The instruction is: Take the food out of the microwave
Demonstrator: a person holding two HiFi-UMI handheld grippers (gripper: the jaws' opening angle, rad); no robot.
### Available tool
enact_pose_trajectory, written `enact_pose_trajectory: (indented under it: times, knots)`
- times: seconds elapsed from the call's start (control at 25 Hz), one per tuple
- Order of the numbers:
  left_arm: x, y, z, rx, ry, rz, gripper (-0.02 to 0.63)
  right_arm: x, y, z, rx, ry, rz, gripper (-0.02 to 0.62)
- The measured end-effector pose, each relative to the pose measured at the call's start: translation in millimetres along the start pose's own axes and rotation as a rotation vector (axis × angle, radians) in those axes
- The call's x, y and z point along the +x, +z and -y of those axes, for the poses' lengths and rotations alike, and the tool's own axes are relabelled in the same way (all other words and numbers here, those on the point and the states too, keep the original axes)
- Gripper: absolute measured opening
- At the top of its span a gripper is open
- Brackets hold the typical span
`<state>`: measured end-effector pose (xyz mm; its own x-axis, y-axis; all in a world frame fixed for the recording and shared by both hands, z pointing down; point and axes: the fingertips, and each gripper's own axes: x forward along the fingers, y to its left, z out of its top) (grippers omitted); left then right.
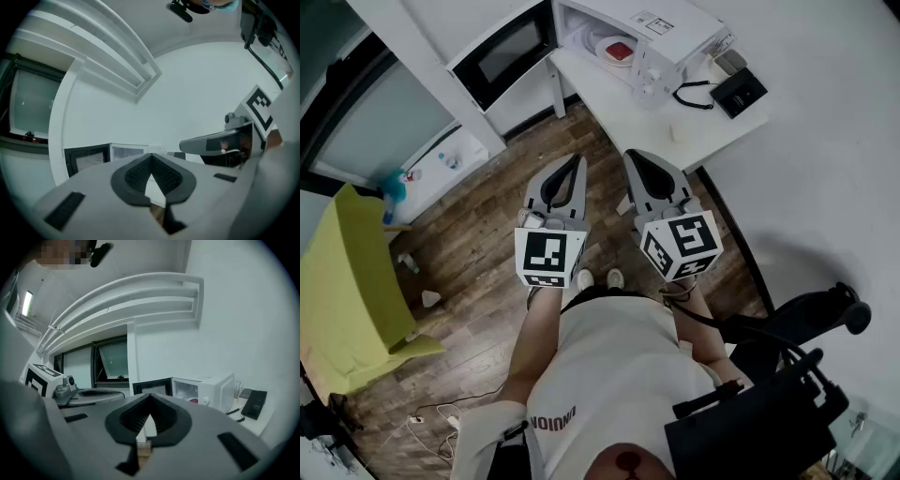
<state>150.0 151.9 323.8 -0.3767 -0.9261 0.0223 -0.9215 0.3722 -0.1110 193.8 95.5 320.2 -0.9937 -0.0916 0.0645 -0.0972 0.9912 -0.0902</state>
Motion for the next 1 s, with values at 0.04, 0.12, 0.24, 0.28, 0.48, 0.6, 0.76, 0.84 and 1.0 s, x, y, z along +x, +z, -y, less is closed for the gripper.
enact_pose_trajectory:
  times: [0.04, 0.12, 0.24, 0.28, 0.48, 0.6, 0.76, 0.84, 1.0]
  knots:
    - [-0.7, 0.2, 0.0, 0.0, 0.0, -0.001, 0.012, -0.3, 0.0, -0.4, 0.001, -0.001, -0.001, 0.02]
    - [-2.4, 0.8, -0.3, 0.001, -0.001, -0.001, 0.011, -0.8, -0.1, -1.7, 0.002, -0.002, -0.003, 0.02]
    - [-4.7, 1.8, -0.6, 0.003, -0.001, 0.001, 0.012, -1.3, -0.7, -4.1, 0.003, -0.003, -0.005, 0.021]
    - [-5.0, 1.6, -0.4, 0.003, -0.002, 0.001, 0.012, -1.4, -1.1, -4.6, 0.003, -0.003, -0.005, 0.021]
    - [-8.8, 0.2, -3.6, 0.005, -0.001, -0.005, 0.012, 0.3, -1.4, -9.1, 0.003, -0.003, -0.001, 0.021]
    - [-14.2, -0.1, -7.8, -0.002, 0.002, -0.005, 0.012, 1.1, -0.4, -13.6, 0.002, -0.007, 0.003, 0.021]
    - [-20.7, -2.2, -12.4, -0.005, 0.001, -0.005, 0.012, 2.3, 0.5, -19.9, -0.001, -0.013, 0.009, 0.021]
    - [-24.1, -5.0, -14.7, -0.009, -0.001, -0.004, 0.012, 3.7, 0.2, -24.2, -0.005, -0.014, 0.016, 0.021]
    - [-31.6, -14.8, -19.7, -0.026, -0.005, -0.013, 0.012, 5.7, -2.5, -33.9, -0.005, -0.019, 0.029, 0.021]
